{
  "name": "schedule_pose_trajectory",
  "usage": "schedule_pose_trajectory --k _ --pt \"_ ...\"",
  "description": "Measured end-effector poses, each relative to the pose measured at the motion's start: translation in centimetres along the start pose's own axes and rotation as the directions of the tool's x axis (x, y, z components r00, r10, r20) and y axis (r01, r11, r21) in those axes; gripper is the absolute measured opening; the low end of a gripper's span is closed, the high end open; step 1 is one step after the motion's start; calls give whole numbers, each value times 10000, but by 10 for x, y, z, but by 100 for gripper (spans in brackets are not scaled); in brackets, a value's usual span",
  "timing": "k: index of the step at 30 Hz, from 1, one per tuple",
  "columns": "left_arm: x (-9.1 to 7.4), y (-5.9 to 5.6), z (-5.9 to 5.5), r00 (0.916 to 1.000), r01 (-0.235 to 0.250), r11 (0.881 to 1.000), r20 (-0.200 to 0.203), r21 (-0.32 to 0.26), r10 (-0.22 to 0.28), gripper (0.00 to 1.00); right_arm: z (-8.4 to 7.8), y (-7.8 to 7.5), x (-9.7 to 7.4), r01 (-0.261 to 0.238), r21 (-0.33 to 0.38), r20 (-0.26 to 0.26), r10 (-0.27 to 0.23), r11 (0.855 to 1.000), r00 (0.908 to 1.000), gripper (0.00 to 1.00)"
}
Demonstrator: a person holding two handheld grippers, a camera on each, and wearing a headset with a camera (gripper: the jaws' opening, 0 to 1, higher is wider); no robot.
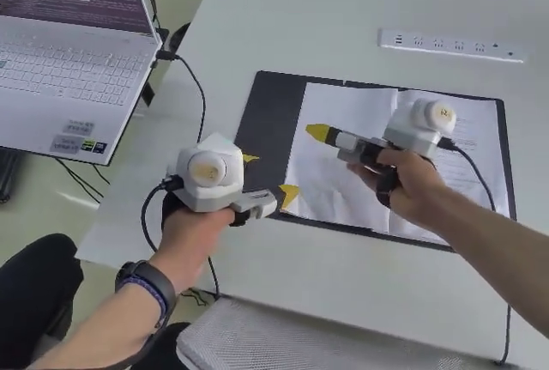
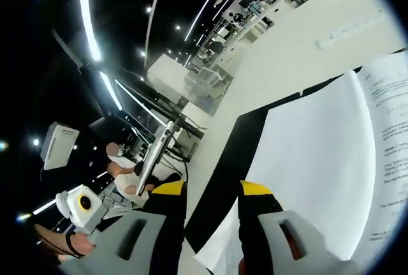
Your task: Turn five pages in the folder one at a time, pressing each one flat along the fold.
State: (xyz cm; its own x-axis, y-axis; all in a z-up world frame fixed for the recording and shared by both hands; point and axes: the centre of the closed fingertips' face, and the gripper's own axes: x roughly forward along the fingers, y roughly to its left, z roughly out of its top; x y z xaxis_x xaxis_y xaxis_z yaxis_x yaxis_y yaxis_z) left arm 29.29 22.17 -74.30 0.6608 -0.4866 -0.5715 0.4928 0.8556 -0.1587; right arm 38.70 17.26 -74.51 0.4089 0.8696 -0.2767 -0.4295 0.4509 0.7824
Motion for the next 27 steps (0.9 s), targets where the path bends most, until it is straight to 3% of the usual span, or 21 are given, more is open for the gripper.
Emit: schedule_pose_trajectory --k 4,7,11,15,18,24,27 --pt "11 -4 -6 9996 221 9997 -174 104 -219 45 8 -10 -17 212 -65 211 -211 9998 9996 30" --pt "18 -13 -11 9982 483 9987 -364 135 -478 43 13 -16 -27 360 -53 341 -358 9993 9988 30" --pt "33 -14 -24 9960 649 9977 -623 205 -635 35 12 -11 -45 523 -181 376 -516 9985 9980 30" --pt "36 -17 -33 9961 533 9986 -698 -11 -532 25 12 -9 -60 621 -132 435 -615 9980 9972 30" --pt "38 -20 -41 9950 515 9986 -853 -148 -526 22 15 -21 -72 794 -72 528 -790 9968 9955 30" --pt "46 -13 -60 9915 291 9995 -1271 124 -273 11 7 -24 -83 987 82 504 -990 9951 9938 29" --pt "44 -10 -59 9931 151 9997 -1162 199 -127 8 3 -27 -86 990 161 445 -997 9950 9940 29"
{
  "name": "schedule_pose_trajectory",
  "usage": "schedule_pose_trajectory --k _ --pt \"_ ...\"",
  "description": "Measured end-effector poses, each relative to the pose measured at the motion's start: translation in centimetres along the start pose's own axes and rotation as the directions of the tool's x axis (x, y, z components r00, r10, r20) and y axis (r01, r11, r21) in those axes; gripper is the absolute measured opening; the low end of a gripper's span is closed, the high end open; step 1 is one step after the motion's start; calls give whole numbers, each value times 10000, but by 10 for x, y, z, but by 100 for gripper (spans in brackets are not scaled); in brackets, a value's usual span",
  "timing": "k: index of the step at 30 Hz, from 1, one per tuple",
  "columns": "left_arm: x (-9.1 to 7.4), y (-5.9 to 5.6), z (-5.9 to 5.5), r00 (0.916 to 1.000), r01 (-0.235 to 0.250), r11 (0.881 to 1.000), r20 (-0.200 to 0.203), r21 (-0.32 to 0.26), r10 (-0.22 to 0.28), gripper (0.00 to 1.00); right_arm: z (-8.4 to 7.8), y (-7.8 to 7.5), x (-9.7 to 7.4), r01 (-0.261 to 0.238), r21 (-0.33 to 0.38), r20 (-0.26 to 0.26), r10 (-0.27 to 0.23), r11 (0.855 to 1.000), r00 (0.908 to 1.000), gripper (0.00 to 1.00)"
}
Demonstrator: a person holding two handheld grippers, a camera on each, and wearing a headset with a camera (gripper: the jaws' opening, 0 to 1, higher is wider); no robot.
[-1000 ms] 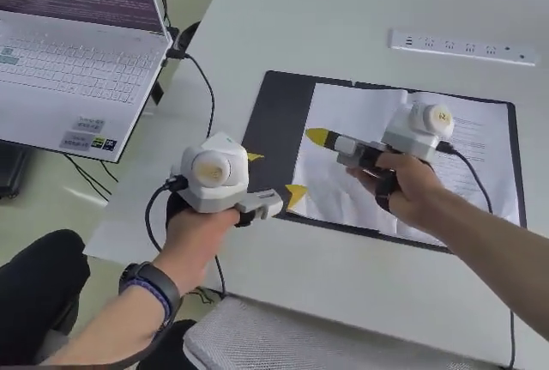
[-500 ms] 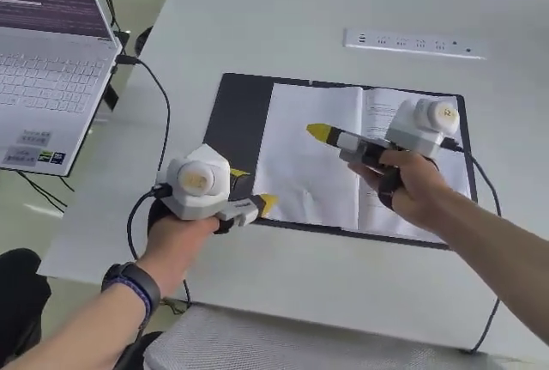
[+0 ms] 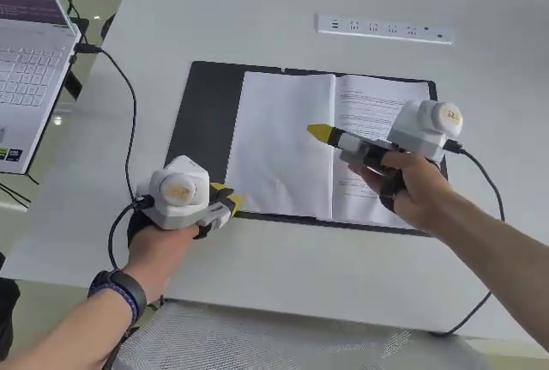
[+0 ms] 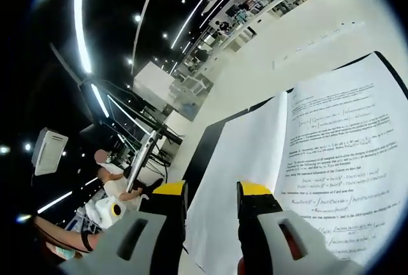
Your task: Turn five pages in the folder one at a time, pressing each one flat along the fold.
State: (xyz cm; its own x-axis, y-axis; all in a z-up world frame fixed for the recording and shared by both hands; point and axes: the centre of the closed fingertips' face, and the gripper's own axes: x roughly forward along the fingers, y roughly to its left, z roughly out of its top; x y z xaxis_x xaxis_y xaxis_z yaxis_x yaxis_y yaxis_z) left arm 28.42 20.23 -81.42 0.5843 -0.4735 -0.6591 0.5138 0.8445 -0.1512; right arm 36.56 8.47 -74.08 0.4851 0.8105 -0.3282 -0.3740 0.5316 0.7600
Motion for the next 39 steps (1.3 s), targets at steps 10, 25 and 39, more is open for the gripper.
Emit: schedule_pose_trajectory --k 10,25,39 --pt "0 5 1 9998 -195 9992 -36 358 196 4 -4 -12 -5 127 -48 -273 -128 9999 9995 28" --pt "-5 2 5 9992 -369 9992 -147 161 371 0 14 -27 13 80 -741 -465 -115 9972 9989 20" --pt "-4 8 4 9981 -583 9974 -206 -427 574 0 9 -52 24 254 -1209 -501 -317 9923 9982 10"
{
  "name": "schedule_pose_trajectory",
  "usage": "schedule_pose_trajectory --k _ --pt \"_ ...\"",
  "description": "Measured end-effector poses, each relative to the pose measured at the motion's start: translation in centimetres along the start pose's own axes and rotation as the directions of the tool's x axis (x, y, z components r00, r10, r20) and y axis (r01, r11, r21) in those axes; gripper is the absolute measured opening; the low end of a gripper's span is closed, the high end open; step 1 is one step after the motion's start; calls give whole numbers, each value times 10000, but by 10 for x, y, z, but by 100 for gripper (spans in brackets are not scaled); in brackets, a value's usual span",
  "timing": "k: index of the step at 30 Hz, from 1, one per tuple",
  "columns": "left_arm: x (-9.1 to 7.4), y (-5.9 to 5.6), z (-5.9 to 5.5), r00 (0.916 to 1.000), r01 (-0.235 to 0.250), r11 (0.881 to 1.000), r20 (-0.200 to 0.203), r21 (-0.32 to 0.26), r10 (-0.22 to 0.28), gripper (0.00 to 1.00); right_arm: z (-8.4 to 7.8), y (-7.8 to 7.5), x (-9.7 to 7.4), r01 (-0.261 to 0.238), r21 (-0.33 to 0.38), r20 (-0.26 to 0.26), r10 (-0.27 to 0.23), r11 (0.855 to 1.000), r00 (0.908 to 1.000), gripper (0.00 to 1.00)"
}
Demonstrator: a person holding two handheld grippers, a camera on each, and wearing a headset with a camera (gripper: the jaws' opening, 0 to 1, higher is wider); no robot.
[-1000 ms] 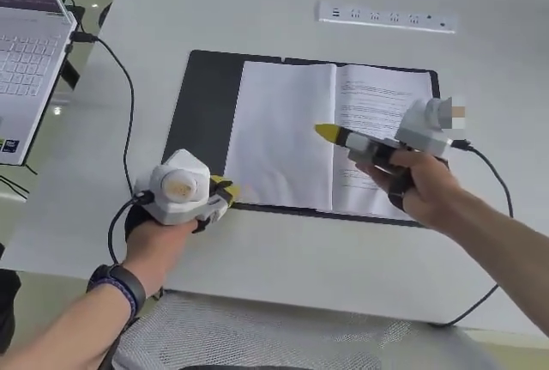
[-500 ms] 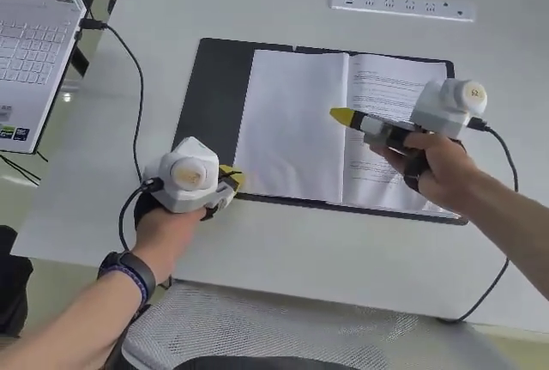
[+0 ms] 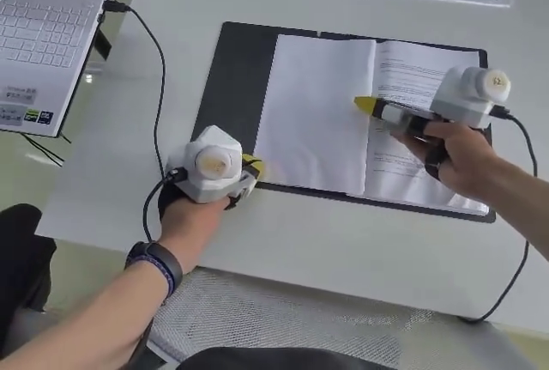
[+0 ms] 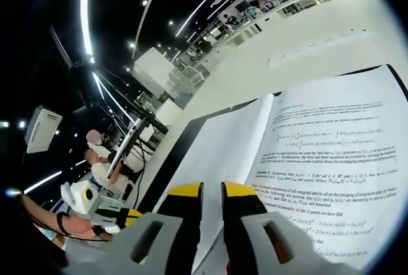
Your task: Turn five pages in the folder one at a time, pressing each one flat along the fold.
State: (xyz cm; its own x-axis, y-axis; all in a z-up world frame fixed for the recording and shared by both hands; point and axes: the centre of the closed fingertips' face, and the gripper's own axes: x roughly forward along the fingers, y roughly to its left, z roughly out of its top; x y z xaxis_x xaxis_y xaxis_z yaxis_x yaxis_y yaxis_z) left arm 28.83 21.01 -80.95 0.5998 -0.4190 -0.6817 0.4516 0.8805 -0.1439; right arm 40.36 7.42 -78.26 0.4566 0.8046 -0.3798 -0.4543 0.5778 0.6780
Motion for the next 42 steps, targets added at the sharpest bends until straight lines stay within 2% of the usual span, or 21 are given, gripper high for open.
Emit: schedule_pose_trajectory --k 3,6,15,17,24,25,27,29,30,33,34,38,39,41,42 --pt "0 -1 1 10000 52 10000 -76 10 -52 0 -1 -3 -2 20 -196 -6 -20 9998 10000 3" --pt "0 -3 0 9999 18 10000 -115 58 -17 0 -2 -6 -3 29 -101 114 -28 9999 9999 0" --pt "1 -3 0 10000 5 9995 5 -317 -5 0 1 -8 -4 -38 349 400 24 9994 9992 0" --pt "1 -4 0 10000 15 9997 -27 -243 -16 0 5 -11 -2 -16 774 563 -27 9970 9984 0" --pt "1 -3 0 9999 116 9989 -57 -464 -119 0 14 -17 7 85 651 543 -120 9978 9985 0" --pt "1 -3 0 9999 126 9990 -68 -439 -129 0 15 -19 8 89 775 526 -130 9970 9985 0" --pt "1 -4 0 9999 131 9992 -85 -390 -134 0 18 -21 10 100 1527 591 -193 9882 9981 0" --pt "-1 -5 1 9999 150 9994 -68 -325 -152 0 23 -26 13 143 1424 703 -245 9897 9972 0" --pt "-1 -5 1 9998 166 9994 -70 -289 -168 0 30 -34 18 190 1298 777 -292 9914 9966 0" --pt "-3 -7 2 9997 219 9997 -123 -139 -221 0 38 -45 26 281 936 990 -373 9952 9944 0" --pt "-3 -7 2 9996 229 9996 -134 -140 -231 0 38 -40 25 348 960 1029 -447 9948 9937 0" --pt "-1 -5 2 9996 229 9994 -137 -244 -232 0 50 -53 33 584 1190 1393 -749 9912 9874 0" --pt "0 -4 1 9997 218 9994 -125 -269 -221 0 53 -54 34 587 1464 1493 -807 9875 9855 0" --pt "1 -3 0 9997 212 9995 -113 -243 -214 0 57 -56 36 616 1564 1618 -871 9858 9830 0" --pt "2 -2 -1 9997 216 9996 -121 -161 -218 0 61 -67 44 658 1557 1681 -921 9856 9815 0"
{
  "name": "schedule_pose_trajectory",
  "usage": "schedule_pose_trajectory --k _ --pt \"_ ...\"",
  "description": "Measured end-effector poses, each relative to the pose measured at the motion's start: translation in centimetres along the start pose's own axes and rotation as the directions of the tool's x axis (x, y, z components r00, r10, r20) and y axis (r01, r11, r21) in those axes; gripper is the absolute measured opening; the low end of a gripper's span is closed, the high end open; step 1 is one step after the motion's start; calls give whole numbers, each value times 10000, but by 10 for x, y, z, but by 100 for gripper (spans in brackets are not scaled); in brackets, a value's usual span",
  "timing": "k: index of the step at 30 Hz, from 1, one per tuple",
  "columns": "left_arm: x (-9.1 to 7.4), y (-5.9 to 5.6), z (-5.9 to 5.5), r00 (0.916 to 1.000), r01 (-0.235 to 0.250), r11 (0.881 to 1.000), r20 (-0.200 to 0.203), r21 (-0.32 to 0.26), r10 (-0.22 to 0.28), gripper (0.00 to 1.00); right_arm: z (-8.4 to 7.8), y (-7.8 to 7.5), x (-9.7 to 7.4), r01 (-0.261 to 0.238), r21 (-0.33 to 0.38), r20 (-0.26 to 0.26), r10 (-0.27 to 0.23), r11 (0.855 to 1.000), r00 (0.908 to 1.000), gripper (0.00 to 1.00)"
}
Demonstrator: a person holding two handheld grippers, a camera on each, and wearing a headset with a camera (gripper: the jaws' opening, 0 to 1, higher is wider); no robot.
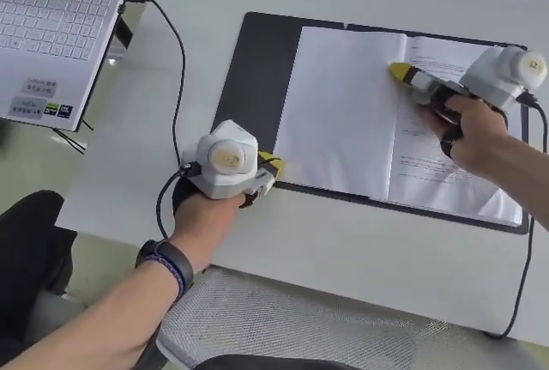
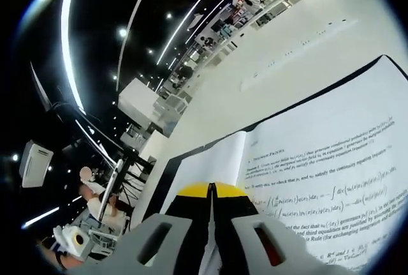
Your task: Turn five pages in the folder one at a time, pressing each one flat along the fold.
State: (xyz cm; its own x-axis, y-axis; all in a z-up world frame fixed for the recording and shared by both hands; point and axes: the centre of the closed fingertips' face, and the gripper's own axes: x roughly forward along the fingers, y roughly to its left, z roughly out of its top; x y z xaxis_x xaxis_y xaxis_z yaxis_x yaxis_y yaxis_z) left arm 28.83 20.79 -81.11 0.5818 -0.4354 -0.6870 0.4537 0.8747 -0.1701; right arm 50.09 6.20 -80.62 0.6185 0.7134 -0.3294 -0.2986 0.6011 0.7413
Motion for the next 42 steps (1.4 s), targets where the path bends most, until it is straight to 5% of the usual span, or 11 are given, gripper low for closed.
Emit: schedule_pose_trajectory --k 11,21,32,42 --pt "-2 -1 0 10000 31 10000 12 -57 -31 0 18 1 12 238 670 1137 -313 9975 9930 0" --pt "-6 -4 3 10000 -14 9998 18 -199 14 0 45 -14 29 595 1370 2139 -882 9888 9729 0" --pt "-7 -4 3 10000 -28 9999 -30 -154 28 0 43 -14 28 429 853 1975 -591 9954 9785 0" --pt "-6 -4 3 9999 -167 9998 -24 -118 166 0 23 -3 14 119 38 1292 -123 9999 9915 0"
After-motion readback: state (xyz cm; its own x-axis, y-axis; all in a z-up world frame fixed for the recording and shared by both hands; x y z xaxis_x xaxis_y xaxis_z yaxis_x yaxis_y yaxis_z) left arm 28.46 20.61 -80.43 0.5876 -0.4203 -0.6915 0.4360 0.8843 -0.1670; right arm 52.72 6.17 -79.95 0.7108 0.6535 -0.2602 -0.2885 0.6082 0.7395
